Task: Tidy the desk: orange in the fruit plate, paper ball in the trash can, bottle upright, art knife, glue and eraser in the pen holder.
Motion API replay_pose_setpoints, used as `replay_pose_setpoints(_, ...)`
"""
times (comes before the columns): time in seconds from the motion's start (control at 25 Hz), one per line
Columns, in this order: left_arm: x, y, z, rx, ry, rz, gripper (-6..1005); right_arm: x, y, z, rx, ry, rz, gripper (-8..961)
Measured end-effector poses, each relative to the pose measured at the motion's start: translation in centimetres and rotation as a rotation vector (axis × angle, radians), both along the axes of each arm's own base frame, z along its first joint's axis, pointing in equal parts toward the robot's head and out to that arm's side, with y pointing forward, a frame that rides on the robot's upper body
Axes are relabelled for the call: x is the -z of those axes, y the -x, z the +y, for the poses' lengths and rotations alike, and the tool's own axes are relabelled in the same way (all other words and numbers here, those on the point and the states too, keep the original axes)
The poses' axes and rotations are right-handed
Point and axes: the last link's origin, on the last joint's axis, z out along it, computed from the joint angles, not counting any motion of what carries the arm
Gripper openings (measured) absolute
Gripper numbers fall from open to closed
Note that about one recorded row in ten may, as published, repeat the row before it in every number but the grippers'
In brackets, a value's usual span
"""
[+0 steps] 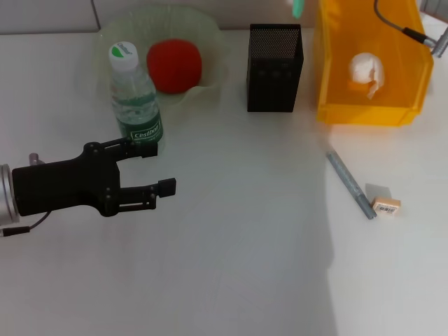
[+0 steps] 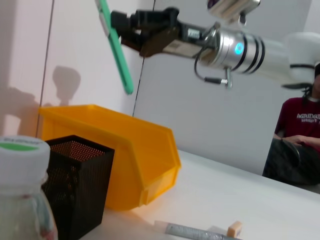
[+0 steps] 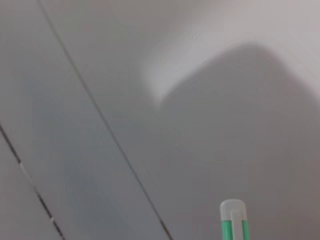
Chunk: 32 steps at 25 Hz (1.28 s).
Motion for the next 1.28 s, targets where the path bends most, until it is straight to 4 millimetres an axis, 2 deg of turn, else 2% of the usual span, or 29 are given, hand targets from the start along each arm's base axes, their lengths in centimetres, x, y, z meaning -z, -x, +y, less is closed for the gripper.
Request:
replay_pose_setpoints(0.24, -0.1, -0.5, 0.3, 0.006, -0.018, -0.019, 825, 1.7, -0.1, 1.7, 0.072, -0.059, -0.042, 193)
replay_pose_setpoints(0.56, 0.0, -0.7, 0.6, 0.004, -0.026, -0.022, 825, 2.4, 0.4, 1.7, 0.050, -0.058, -0.075, 242)
replay_pose_setpoints(0.64, 0.0, -0.7, 0.6, 0.003, -0.028, -0.022, 825, 2.5, 0.2, 1.5, 0.042, -0.047, -0.084, 445)
replay_pose_setpoints(0.72, 0.0, -0.7, 0.6, 0.003, -0.028, -0.022, 825, 2.3, -0.1, 1.0, 0.027, -0.041, -0.083, 486)
replay_pose_setpoints(0.84, 0.0, -0.6, 0.6, 0.001, -0.028, -0.024, 825, 0.6, -0.9, -0.1, -0.012, -0.032, -0.065, 548)
replay_pose_setpoints(0.92, 0.0, -0.6, 0.5, 0.000, -0.029, -0.024, 825, -1.4, -1.3, -1.1, -0.048, -0.004, -0.074, 589)
replay_pose_setpoints(1.04, 0.0, -0.6, 0.5, 0.002, -0.026, -0.027, 825, -4.1, -1.4, -3.0, -0.097, 0.107, -0.174, 650)
replay_pose_setpoints(1.16, 0.0, -0.6, 0.4, 0.003, -0.023, -0.022, 825, -5.7, -1.3, -4.8, -0.074, 0.334, -0.445, 673)
replay_pose_setpoints(1.28, 0.0, -0.7, 0.5, 0.008, -0.020, -0.021, 825, -6.3, -1.5, -6.1, 0.010, 0.539, -0.701, 675)
